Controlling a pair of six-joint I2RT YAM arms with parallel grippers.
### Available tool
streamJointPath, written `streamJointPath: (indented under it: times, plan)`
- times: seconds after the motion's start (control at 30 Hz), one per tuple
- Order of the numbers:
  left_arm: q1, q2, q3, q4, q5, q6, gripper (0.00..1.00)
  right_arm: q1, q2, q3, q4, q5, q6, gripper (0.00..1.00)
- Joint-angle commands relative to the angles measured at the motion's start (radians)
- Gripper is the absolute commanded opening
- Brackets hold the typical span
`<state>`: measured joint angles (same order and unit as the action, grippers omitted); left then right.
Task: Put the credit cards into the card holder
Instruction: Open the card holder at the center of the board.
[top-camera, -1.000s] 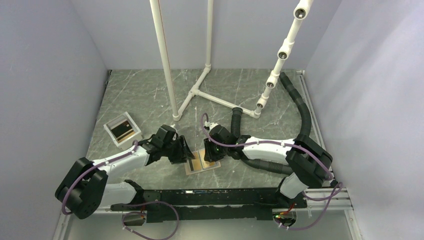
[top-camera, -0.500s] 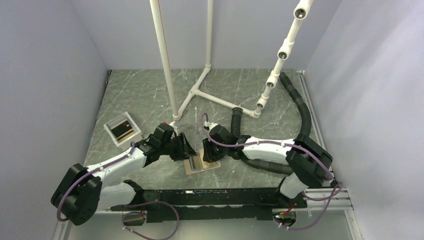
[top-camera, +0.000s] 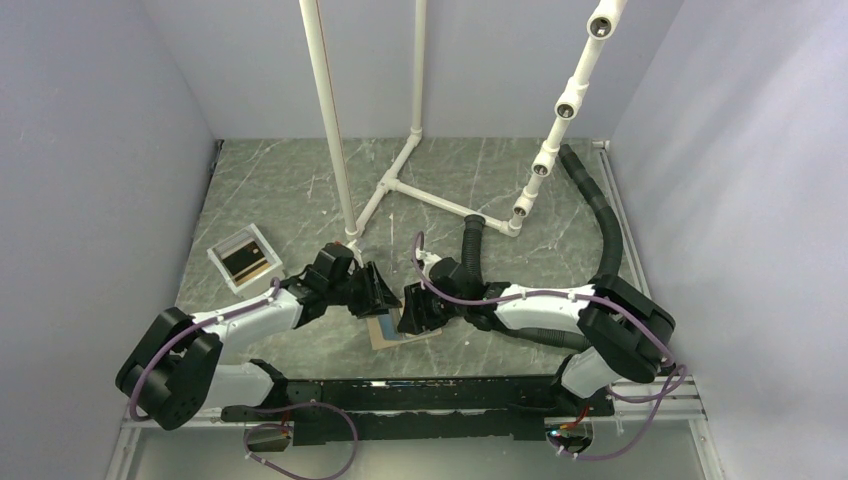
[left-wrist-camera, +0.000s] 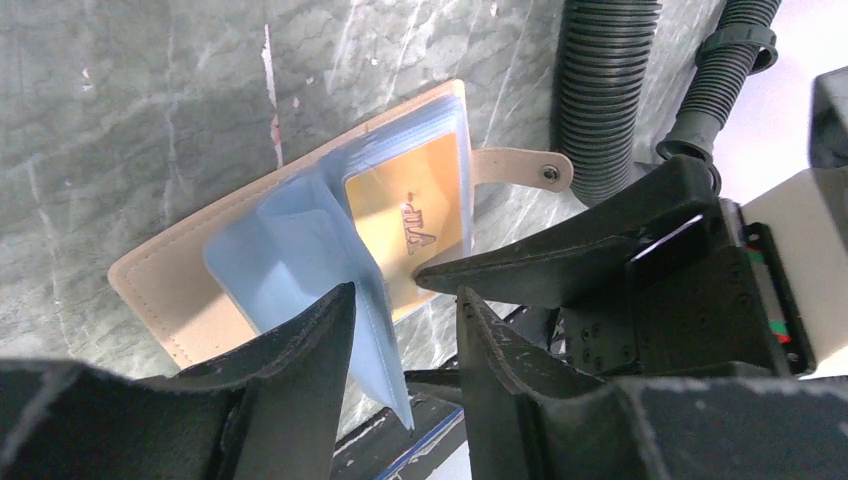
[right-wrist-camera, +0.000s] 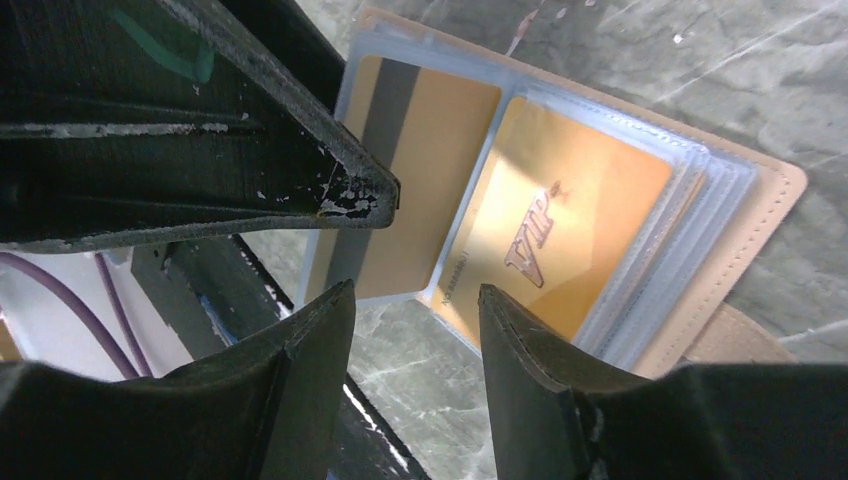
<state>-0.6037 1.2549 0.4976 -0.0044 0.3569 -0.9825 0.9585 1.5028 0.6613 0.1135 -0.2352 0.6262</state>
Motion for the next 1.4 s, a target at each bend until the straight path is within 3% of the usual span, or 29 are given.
streamJointPath:
  times: [0.0,0.4,0.83,1.07,1.37]
  plan:
    - [-0.007,0.007,0.041,0.038,0.016,-0.007,0.47,0.007,-0.046,-0.031,0.145,-0.040,0.055,0.53]
    - [-0.007,0.024,0.033,0.043,0.011,-0.003,0.47,0.036,-0.110,-0.036,0.133,0.025,0.048,0.57]
    - [-0.007,0.018,0.035,0.033,0.010,0.000,0.47,0.039,-0.055,-0.001,0.110,0.030,0.036,0.43]
    - [-0.007,0.020,0.039,0.031,0.012,0.002,0.46,0.045,-0.060,-0.001,0.120,0.026,0.030,0.51]
    - [-0.007,0.009,0.038,0.018,0.006,0.005,0.46,0.046,-0.033,0.009,0.097,0.046,0.033,0.45]
